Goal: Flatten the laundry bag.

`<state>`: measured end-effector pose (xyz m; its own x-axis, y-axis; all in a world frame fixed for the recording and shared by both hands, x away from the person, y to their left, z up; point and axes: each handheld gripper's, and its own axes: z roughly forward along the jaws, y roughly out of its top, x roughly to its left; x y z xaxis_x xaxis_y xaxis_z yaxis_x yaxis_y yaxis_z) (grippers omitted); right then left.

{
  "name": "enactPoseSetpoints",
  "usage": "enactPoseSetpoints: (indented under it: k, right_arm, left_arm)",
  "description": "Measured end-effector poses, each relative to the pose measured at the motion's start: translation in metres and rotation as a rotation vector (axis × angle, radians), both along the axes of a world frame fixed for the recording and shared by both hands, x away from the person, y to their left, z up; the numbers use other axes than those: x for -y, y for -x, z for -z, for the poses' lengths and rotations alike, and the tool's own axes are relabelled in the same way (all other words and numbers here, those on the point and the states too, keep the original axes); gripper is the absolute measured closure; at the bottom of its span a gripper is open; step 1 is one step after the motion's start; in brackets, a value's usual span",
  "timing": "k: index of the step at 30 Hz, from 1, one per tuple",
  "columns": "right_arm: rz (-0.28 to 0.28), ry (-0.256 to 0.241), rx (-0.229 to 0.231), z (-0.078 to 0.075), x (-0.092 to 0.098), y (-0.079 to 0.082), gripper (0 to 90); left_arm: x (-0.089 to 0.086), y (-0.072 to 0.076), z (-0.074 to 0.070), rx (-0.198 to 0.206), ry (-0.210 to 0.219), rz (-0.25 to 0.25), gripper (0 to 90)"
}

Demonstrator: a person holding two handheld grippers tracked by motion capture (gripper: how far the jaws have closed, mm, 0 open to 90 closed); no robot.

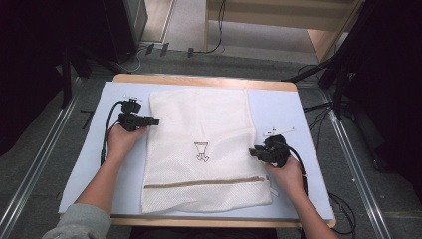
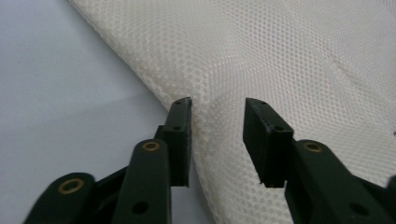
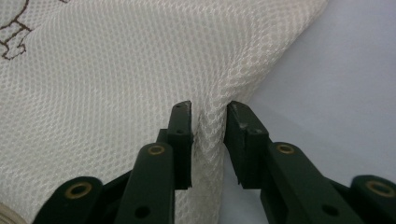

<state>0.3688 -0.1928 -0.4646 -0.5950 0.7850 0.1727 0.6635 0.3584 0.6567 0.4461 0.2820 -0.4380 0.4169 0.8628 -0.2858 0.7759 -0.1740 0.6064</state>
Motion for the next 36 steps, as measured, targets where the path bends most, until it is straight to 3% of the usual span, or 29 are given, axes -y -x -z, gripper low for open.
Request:
enactPoseSetpoints:
  k: [4,5,11,18,23,27,30,33,36]
  right_arm:
    - [-0.001,-0.014,0.015,-0.002,0.002,0.000,61.9]
    - [0.001,-0.015,0.017,-0.003,0.002,0.000,59.5]
    - [0.001,-0.056,0.060,-0.009,0.007,0.004,52.3]
    - [0.004,-0.066,0.067,-0.008,0.012,0.003,51.4]
    - [0.006,-0.074,0.072,-0.005,0.012,-0.001,50.4]
    - [0.006,-0.073,0.055,-0.001,0.010,-0.006,49.6]
    - [-0.002,-0.045,0.033,0.004,0.006,-0.010,49.6]
    - [-0.018,-0.023,0.013,0.009,-0.001,-0.012,50.1]
    - [-0.038,-0.016,0.029,0.009,-0.007,-0.012,53.4]
  left_arm:
    - [0.001,0.007,-0.005,-0.010,-0.016,0.018,51.1]
    - [0.000,0.010,-0.005,0.005,-0.012,0.014,50.5]
    - [-0.002,0.031,-0.013,0.005,0.014,0.017,47.7]
    - [0.002,0.053,-0.011,-0.001,-0.018,0.036,46.6]
    - [-0.002,0.067,-0.004,-0.028,-0.026,0.038,45.8]
    - [-0.003,0.072,0.003,-0.059,-0.023,0.046,45.7]
    - [0.002,0.074,0.007,-0.077,-0.026,0.052,45.6]
    - [0.007,0.076,0.009,-0.061,-0.035,0.046,44.1]
    - [0.009,0.077,0.011,-0.059,-0.016,0.038,52.0]
